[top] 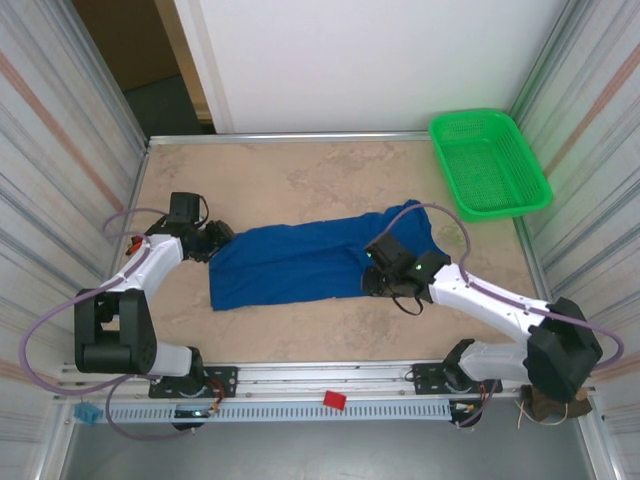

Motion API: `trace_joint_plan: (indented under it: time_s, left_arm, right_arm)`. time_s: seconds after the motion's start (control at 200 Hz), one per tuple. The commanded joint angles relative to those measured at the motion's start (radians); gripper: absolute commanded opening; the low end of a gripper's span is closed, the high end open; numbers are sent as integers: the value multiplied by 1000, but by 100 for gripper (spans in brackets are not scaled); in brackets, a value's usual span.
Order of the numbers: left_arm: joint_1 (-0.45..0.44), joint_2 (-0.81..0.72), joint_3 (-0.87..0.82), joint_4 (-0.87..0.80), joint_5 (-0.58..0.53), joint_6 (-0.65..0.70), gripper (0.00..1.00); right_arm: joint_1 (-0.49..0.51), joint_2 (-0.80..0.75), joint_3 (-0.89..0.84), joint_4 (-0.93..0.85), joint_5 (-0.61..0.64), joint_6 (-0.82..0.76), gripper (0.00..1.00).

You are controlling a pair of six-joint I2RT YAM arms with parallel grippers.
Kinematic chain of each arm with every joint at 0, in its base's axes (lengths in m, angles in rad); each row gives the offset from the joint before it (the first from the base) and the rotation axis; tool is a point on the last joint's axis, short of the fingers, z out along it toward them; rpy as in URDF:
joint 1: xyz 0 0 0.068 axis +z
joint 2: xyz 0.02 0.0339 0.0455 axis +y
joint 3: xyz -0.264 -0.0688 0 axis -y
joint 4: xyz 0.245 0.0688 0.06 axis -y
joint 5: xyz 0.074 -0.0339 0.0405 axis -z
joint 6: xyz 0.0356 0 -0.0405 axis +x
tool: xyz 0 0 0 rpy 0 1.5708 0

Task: Fold the inside-out t-shirt

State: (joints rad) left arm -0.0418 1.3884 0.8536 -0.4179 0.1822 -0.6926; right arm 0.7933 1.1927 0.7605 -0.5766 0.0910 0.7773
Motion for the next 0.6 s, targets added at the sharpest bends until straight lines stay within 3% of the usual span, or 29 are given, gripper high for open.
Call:
trace_joint_plan:
  time_s: [0.0, 0.16, 0.266, 0.381, 0.591]
  left_arm:
    - [-9, -7, 41, -16, -9, 27, 51]
    - [-8, 21, 69, -21, -11, 38, 51]
    - [-8, 65, 101, -35, -2, 48, 51]
    - [-9, 75, 100, -40, 0, 47, 51]
    - [-9, 34, 67, -32, 1, 37, 51]
  right_arm:
    - [-85, -105, 4, -72, 85, 53, 34]
    - [-406, -111, 24, -49, 16, -84, 39]
    - [-523, -5, 60, 10, -75, -167, 38]
    - [-491, 94, 111, 20, -153, -183, 35]
    - [-276, 151, 63, 80, -68, -98, 45]
